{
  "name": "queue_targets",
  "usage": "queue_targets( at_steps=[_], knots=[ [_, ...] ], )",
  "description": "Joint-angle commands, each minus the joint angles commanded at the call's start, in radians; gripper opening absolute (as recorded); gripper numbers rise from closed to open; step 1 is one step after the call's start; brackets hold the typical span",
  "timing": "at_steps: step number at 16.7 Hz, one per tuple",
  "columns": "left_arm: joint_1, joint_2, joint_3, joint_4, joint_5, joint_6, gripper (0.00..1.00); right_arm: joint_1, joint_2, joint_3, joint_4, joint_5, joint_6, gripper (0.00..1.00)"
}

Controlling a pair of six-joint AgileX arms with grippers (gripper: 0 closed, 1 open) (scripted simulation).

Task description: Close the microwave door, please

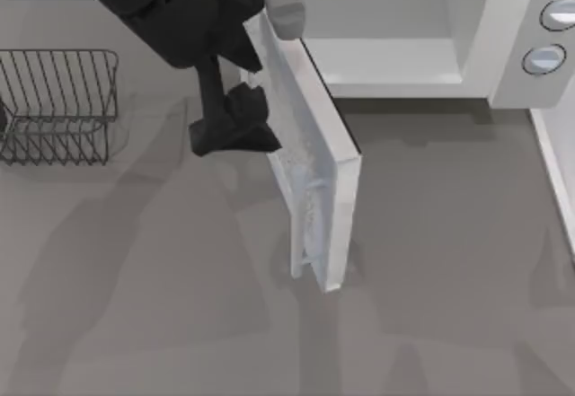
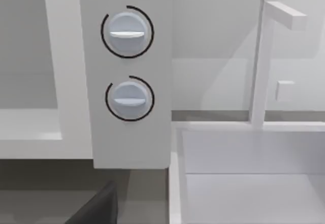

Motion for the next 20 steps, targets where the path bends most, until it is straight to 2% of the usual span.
queue_targets(
  at_steps=[1, 14, 20],
  knots=[
    [0.000, 0.000, 0.000, 0.000, 0.000, 0.000, 1.00, 0.000, 0.000, 0.000, 0.000, 0.000, 0.000, 1.00],
    [0.000, 0.000, 0.000, 0.000, 0.000, 0.000, 0.02, 0.000, 0.000, 0.000, 0.000, 0.000, 0.000, 1.00],
    [0.000, 0.000, 0.000, 0.000, 0.000, 0.000, 0.00, 0.000, 0.000, 0.000, 0.000, 0.000, 0.000, 1.00]
  ],
)
